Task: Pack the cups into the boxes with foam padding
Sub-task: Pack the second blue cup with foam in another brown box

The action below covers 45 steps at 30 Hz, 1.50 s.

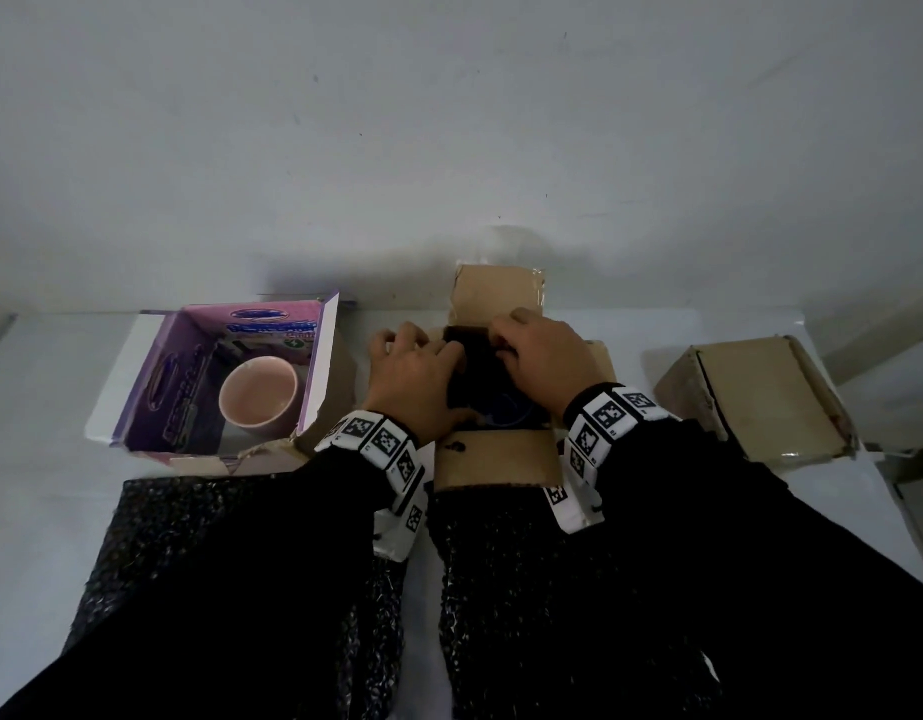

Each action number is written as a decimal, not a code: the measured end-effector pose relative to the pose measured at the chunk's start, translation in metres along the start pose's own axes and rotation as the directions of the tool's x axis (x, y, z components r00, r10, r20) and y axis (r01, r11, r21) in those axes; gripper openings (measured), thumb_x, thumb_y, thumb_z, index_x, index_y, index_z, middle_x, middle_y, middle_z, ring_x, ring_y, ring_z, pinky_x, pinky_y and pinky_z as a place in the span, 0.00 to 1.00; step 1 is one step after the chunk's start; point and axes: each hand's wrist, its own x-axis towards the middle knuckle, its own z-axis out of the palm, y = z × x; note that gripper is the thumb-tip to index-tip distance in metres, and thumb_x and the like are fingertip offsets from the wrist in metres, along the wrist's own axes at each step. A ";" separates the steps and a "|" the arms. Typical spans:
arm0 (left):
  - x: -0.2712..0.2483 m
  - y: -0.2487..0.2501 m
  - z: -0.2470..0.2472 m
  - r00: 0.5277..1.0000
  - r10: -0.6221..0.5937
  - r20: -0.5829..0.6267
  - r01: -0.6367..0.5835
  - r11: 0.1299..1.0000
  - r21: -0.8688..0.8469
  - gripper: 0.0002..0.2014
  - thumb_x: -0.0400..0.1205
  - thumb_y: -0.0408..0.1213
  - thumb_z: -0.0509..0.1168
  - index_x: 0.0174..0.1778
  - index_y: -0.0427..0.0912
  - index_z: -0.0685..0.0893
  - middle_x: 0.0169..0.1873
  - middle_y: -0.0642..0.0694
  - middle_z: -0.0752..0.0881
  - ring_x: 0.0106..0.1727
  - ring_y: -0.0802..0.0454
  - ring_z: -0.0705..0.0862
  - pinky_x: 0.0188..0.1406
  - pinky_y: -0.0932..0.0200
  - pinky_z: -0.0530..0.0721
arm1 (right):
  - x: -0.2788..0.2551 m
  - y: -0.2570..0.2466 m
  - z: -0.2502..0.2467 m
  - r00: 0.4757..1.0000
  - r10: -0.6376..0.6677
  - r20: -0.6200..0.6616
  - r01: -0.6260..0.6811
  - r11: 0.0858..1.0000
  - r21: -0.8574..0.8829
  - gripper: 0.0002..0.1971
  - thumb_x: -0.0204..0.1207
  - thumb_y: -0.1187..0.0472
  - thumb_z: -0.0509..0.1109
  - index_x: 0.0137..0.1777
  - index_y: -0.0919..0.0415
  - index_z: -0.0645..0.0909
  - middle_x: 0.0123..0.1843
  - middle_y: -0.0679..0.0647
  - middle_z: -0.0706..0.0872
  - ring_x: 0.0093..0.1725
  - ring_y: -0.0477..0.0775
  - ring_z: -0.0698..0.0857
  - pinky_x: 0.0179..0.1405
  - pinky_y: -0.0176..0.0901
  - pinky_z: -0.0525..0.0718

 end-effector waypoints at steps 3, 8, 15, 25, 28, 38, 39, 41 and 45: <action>0.002 0.004 0.001 1.000 -0.001 0.030 0.001 1.000 -0.010 0.29 0.67 0.73 0.63 0.57 0.58 0.77 0.56 0.59 0.84 0.64 0.46 0.67 0.60 0.43 0.58 | -0.003 0.001 0.007 0.992 -0.075 0.100 0.074 0.997 0.007 0.11 0.79 0.66 0.63 0.57 0.60 0.84 0.56 0.56 0.84 0.54 0.59 0.81 0.49 0.47 0.78; 0.000 0.001 0.006 0.994 0.044 0.102 -0.051 0.996 0.075 0.31 0.71 0.74 0.55 0.63 0.59 0.81 0.64 0.60 0.78 0.71 0.44 0.62 0.69 0.35 0.49 | -0.003 0.000 0.015 0.971 -0.099 0.215 0.135 0.978 -0.159 0.21 0.81 0.59 0.63 0.73 0.57 0.72 0.62 0.55 0.84 0.60 0.57 0.81 0.60 0.47 0.74; 0.002 0.000 0.007 0.984 0.055 0.167 -0.072 0.993 0.098 0.30 0.77 0.70 0.47 0.64 0.58 0.82 0.69 0.58 0.75 0.74 0.42 0.61 0.70 0.34 0.47 | -0.005 -0.002 0.004 0.976 -0.014 0.216 0.026 0.998 -0.055 0.17 0.76 0.63 0.64 0.65 0.55 0.81 0.60 0.53 0.85 0.57 0.56 0.82 0.56 0.51 0.81; -0.057 0.044 0.000 0.978 0.206 -0.025 -0.208 0.970 -0.125 0.31 0.78 0.67 0.47 0.68 0.53 0.77 0.63 0.50 0.82 0.62 0.46 0.77 0.63 0.47 0.71 | -0.113 0.004 -0.019 0.942 0.226 -0.246 -0.200 0.972 0.125 0.07 0.79 0.57 0.66 0.49 0.58 0.84 0.44 0.54 0.85 0.46 0.56 0.82 0.42 0.50 0.80; -0.078 0.060 0.007 0.950 0.301 -0.081 -0.310 0.941 -0.135 0.30 0.77 0.58 0.61 0.72 0.46 0.74 0.71 0.45 0.77 0.67 0.42 0.76 0.64 0.45 0.73 | -0.166 0.004 -0.005 0.864 0.366 -0.345 -0.291 0.923 0.250 0.07 0.80 0.55 0.65 0.49 0.57 0.83 0.45 0.53 0.84 0.44 0.55 0.83 0.41 0.50 0.82; -0.127 0.085 0.034 0.933 0.327 -0.149 -0.351 0.919 -0.180 0.24 0.70 0.51 0.70 0.63 0.50 0.82 0.69 0.43 0.77 0.69 0.41 0.73 0.62 0.43 0.77 | -0.272 -0.021 0.053 0.850 0.502 0.158 -0.481 0.863 -0.156 0.33 0.61 0.23 0.64 0.59 0.44 0.76 0.59 0.46 0.75 0.61 0.52 0.73 0.57 0.51 0.71; -0.129 0.087 0.034 0.933 0.332 -0.137 -0.353 0.919 -0.177 0.24 0.71 0.51 0.70 0.63 0.51 0.82 0.69 0.44 0.77 0.68 0.41 0.73 0.61 0.43 0.77 | -0.272 -0.023 0.054 0.859 0.493 0.140 -0.472 0.867 -0.158 0.29 0.64 0.27 0.67 0.59 0.43 0.77 0.60 0.46 0.75 0.62 0.54 0.73 0.57 0.51 0.70; -0.131 0.089 0.035 0.928 0.352 -0.120 -0.368 0.915 -0.166 0.26 0.71 0.52 0.69 0.65 0.51 0.80 0.69 0.44 0.76 0.69 0.41 0.73 0.62 0.42 0.78 | -0.270 -0.025 0.052 0.878 0.469 0.099 -0.459 0.882 -0.105 0.18 0.70 0.39 0.72 0.56 0.44 0.80 0.60 0.47 0.76 0.63 0.56 0.73 0.56 0.51 0.69; -0.132 0.089 0.030 0.916 0.393 -0.073 -0.398 0.878 -0.265 0.39 0.72 0.57 0.68 0.79 0.55 0.64 0.74 0.48 0.70 0.73 0.46 0.68 0.69 0.44 0.73 | -0.262 -0.023 0.041 0.936 0.349 0.049 -0.352 0.928 0.126 0.10 0.71 0.60 0.73 0.52 0.49 0.84 0.55 0.50 0.82 0.58 0.57 0.77 0.54 0.50 0.75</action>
